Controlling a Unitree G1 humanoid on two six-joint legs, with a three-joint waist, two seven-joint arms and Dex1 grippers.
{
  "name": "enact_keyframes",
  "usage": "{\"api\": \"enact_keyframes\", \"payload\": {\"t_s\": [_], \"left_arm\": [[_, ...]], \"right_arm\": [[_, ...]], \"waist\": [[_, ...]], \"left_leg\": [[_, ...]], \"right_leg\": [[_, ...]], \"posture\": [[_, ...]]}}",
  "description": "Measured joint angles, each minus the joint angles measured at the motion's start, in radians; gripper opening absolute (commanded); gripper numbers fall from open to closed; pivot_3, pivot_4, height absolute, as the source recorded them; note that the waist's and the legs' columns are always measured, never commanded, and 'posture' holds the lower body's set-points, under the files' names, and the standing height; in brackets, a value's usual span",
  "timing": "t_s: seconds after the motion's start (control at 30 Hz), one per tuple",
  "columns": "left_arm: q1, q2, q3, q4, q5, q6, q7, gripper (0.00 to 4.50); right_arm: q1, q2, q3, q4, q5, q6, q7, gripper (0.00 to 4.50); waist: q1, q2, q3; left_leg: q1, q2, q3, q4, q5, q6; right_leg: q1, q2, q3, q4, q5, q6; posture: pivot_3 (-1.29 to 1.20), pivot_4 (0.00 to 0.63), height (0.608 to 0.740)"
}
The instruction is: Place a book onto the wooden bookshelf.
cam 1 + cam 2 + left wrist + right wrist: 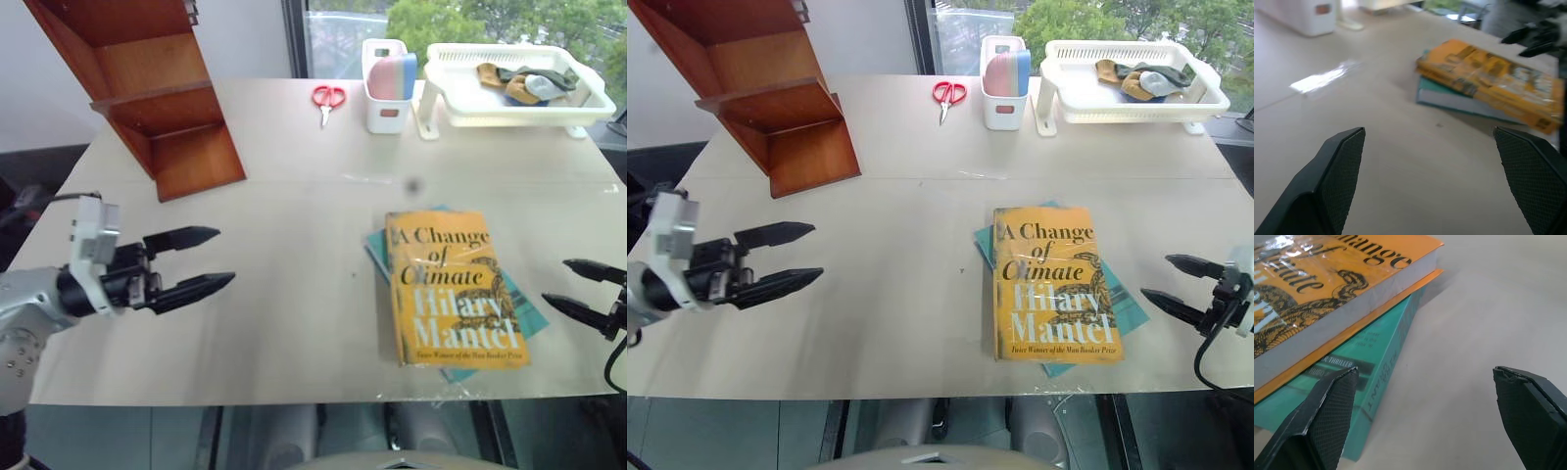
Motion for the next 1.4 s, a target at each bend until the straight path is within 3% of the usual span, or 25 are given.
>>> {"api": "enact_keyframes", "payload": {"t_s": [0.27, 0.7, 1.1, 1.23, 1.4], "left_arm": [[-0.008, 0.081, 0.028, -0.034, -0.063, 0.023, -0.150, 4.41], [-0.063, 0.083, 0.010, -0.063, -0.042, 0.015, -0.136, 4.41], [-0.011, 0.062, 0.014, -0.093, -0.038, 0.015, -0.103, 4.41], [0.057, 0.048, 0.021, -0.135, -0.043, 0.053, -0.057, 4.41], [0.168, -0.047, -0.025, -0.191, -0.045, 0.152, 0.119, 4.41]], "right_arm": [[-0.046, 0.014, 0.086, 0.000, -0.020, -0.001, 0.005, 4.50], [-0.236, 0.201, 0.326, -0.058, -0.027, 0.046, -0.006, 4.50], [-0.407, 0.333, 0.439, -0.019, -0.086, 0.074, -0.089, 4.50], [-0.426, 0.330, 0.433, 0.017, -0.104, 0.023, -0.096, 4.50], [-0.397, 0.232, 0.355, 0.015, -0.100, -0.034, -0.084, 4.50]], "waist": [[-0.001, 0.000, 0.000], [-0.009, 0.000, 0.000], [-0.010, 0.000, 0.000], [-0.008, 0.000, 0.001], [0.000, 0.001, 0.002]], "left_leg": [[0.000, 0.000, 0.000, 0.000, 0.000, 0.000], [0.000, 0.002, -0.001, 0.000, 0.000, 0.000], [0.001, 0.003, 0.000, 0.000, 0.000, 0.000], [0.001, 0.002, 0.000, 0.000, 0.000, 0.000], [-0.001, 0.000, -0.001, 0.000, 0.000, 0.000]], "right_leg": [[0.000, 0.000, 0.000, 0.000, 0.000, 0.000], [0.000, 0.004, 0.000, 0.001, 0.000, 0.000], [0.000, 0.004, 0.000, 0.001, 0.000, 0.000], [0.000, 0.003, 0.000, 0.001, 0.000, 0.000], [0.000, 0.000, -0.001, 0.001, 0.000, 0.000]], "posture": [[0.00, 0.150, 0.740], [0.00, 0.150, 0.740], [0.00, 0.150, 0.740], [0.00, 0.150, 0.740], [0.00, 0.150, 0.740]]}}
